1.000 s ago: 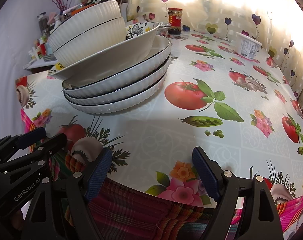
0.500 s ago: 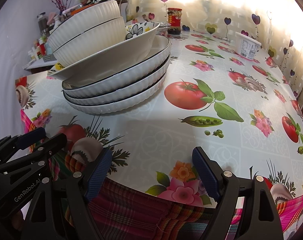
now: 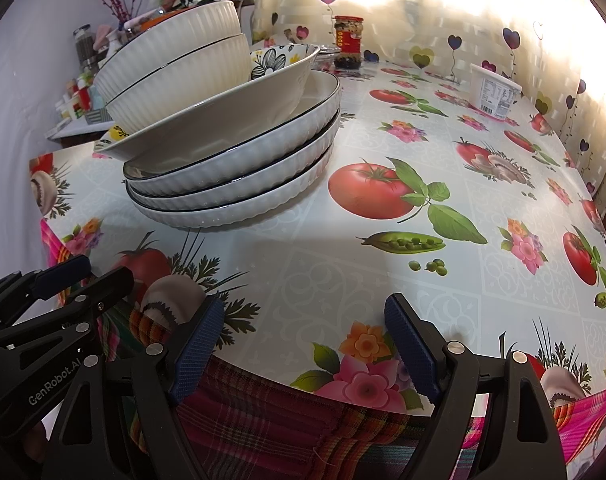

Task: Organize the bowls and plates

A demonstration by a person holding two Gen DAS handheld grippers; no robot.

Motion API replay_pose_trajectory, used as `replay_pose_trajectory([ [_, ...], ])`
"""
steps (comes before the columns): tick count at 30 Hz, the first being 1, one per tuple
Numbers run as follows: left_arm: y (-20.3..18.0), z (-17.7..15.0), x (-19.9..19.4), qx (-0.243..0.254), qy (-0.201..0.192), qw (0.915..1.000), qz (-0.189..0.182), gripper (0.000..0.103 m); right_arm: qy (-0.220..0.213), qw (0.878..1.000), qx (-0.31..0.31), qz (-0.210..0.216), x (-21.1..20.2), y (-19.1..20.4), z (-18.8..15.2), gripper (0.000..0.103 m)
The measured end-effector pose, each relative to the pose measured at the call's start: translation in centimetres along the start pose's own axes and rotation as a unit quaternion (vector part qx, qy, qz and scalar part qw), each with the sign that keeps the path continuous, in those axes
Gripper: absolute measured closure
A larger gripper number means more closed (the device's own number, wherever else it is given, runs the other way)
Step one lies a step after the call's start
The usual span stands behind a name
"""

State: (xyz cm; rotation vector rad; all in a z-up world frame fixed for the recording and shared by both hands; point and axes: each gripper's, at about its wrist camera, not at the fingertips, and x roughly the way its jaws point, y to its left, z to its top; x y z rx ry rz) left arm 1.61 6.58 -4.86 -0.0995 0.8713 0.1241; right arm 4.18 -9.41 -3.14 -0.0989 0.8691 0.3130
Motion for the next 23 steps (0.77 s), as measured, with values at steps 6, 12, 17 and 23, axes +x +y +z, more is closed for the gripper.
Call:
replay_pose_trajectory([
  [6, 0.0, 0.0, 0.0, 0.000, 0.000, 1.0000, 0.000, 0.051, 0.000, 1.000, 0.000, 0.000, 0.0, 0.1, 0.0, 0.019],
  [12, 0.0, 0.0, 0.0, -0.001, 0.000, 1.0000, -0.001, 0.051, 0.000, 1.000, 0.000, 0.000, 0.0, 0.1, 0.0, 0.019],
  [17, 0.3, 0.1, -0.1, -0.005, 0.002, 1.0000, -0.008, 0.051, 0.000, 1.000, 0.000, 0.000, 0.0, 0.1, 0.0, 0.019],
  [23, 1.5, 0.2, -0.4, -0.027, 0.007, 0.9990, -0.033, 0.051, 0.000, 1.000, 0.012, 0.009, -0.3, -0.6, 0.1, 0.019],
])
